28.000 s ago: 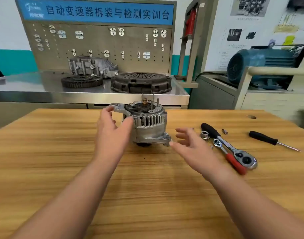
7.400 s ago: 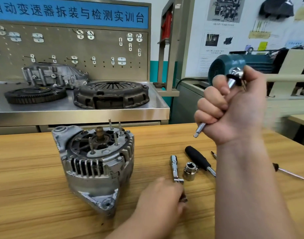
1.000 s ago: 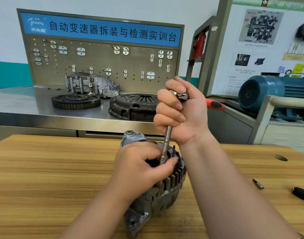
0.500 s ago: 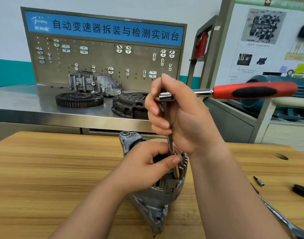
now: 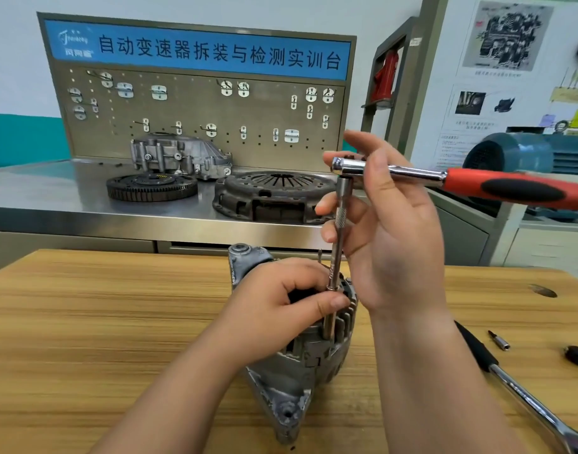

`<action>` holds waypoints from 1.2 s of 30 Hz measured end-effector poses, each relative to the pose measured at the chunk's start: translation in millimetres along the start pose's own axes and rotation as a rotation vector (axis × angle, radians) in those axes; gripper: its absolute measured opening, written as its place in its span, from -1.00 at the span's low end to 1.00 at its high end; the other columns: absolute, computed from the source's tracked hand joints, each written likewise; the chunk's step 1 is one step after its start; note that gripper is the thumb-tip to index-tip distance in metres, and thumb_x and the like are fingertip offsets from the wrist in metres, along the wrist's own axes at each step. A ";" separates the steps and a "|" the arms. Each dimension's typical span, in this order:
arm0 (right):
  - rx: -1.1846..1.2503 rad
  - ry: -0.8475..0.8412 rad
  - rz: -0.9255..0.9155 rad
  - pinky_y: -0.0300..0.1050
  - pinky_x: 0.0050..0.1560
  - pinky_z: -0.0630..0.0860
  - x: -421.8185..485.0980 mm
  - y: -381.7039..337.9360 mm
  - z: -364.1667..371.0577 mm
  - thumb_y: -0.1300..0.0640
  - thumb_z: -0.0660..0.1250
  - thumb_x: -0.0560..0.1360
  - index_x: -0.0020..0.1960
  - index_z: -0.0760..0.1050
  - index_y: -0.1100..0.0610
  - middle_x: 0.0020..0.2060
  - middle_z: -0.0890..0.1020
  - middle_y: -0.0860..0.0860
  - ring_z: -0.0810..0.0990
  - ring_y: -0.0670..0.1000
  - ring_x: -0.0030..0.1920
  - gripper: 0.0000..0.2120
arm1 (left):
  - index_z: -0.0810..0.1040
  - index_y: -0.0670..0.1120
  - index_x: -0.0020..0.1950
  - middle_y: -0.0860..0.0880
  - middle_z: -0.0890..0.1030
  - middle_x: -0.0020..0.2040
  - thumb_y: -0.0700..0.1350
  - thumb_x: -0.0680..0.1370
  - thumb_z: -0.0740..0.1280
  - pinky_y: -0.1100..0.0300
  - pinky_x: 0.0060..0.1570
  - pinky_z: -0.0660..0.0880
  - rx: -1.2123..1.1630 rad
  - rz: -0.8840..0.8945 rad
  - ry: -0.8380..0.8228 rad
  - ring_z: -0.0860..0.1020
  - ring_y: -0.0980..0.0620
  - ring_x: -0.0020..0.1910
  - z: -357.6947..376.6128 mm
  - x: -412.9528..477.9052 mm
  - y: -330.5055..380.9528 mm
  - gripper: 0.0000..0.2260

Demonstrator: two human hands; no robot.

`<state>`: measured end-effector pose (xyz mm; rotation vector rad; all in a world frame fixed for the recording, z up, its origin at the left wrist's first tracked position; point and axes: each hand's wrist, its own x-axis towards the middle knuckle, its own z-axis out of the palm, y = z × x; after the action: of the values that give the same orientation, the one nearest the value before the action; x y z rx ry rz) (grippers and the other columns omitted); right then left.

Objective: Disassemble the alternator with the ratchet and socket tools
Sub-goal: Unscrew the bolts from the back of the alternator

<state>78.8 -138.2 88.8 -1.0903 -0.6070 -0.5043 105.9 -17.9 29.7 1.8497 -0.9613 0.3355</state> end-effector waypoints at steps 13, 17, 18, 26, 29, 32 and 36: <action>0.076 -0.243 -0.099 -0.13 -0.17 0.58 1.9 -2.8 -6.9 0.19 0.28 0.55 0.13 0.59 0.00 -0.02 0.61 -0.02 0.61 0.00 -0.14 -0.78 | 0.62 -0.12 -0.25 0.12 0.60 -0.15 0.10 0.38 0.41 0.13 -0.07 0.50 0.069 -0.071 0.008 0.59 0.11 -0.09 6.1 -2.2 1.8 -0.72; 0.317 -0.220 0.099 -0.15 -0.23 0.61 3.1 -0.1 -3.5 -0.01 0.16 0.52 0.24 0.43 0.06 -0.03 0.67 0.02 0.66 -0.02 -0.28 -0.67 | 0.53 0.08 -0.38 0.18 0.56 -0.21 0.13 0.34 0.43 0.26 -0.14 0.40 0.077 -0.058 0.039 0.55 0.21 -0.15 5.3 -2.1 2.9 -0.82; 0.350 -0.202 0.147 -0.17 -0.28 0.60 3.5 0.6 -4.1 -0.05 0.14 0.50 0.23 0.42 0.09 -0.05 0.69 0.02 0.66 -0.03 -0.33 -0.63 | 0.57 0.05 -0.35 0.17 0.58 -0.17 0.15 0.34 0.40 0.23 -0.10 0.44 0.067 -0.045 0.030 0.57 0.18 -0.12 4.5 -2.2 2.8 -0.81; 0.229 -0.115 0.032 -0.18 -0.27 0.56 2.1 4.4 -8.4 0.06 0.27 0.51 0.07 0.59 -0.08 0.02 0.66 0.01 0.64 -0.02 -0.20 -0.81 | 0.63 -0.16 -0.30 0.07 0.63 -0.11 0.00 0.37 0.43 0.18 0.00 0.50 0.059 -0.067 0.019 0.59 0.11 -0.06 0.9 -2.4 1.2 -0.78; 0.074 -0.164 -0.064 -0.19 -0.20 0.56 3.0 -0.6 -11.3 0.16 0.36 0.46 0.03 0.65 -0.15 0.04 0.64 -0.13 0.61 -0.07 -0.10 -0.74 | 0.66 -0.20 -0.23 0.02 0.65 -0.07 0.03 0.36 0.45 0.07 0.03 0.52 0.063 -0.062 0.052 0.61 0.06 -0.02 4.3 -2.6 1.7 -0.72; 0.093 -0.196 -0.064 -0.19 -0.20 0.58 1.5 -0.4 -7.9 0.14 0.36 0.47 0.09 0.62 -0.15 0.05 0.64 -0.13 0.62 -0.06 -0.09 -0.73 | 0.67 -0.18 -0.21 0.05 0.65 -0.07 0.15 0.35 0.39 0.04 0.01 0.52 0.074 -0.037 0.060 0.61 0.05 -0.02 6.5 -2.2 3.5 -0.63; 0.254 -0.169 0.040 -0.16 -0.24 0.60 -0.1 3.3 -3.8 -0.03 0.17 0.54 0.26 0.46 -0.02 0.11 0.65 0.01 0.68 0.03 -0.21 -0.68 | 0.64 -0.21 -0.21 0.07 0.64 -0.09 0.13 0.39 0.35 0.05 -0.03 0.53 0.069 0.006 0.061 0.61 0.03 -0.04 6.0 -2.2 2.6 -0.62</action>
<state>81.6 -140.4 85.3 -0.9065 -0.7742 -0.2924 101.5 -22.6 27.2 1.8885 -0.9242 0.4310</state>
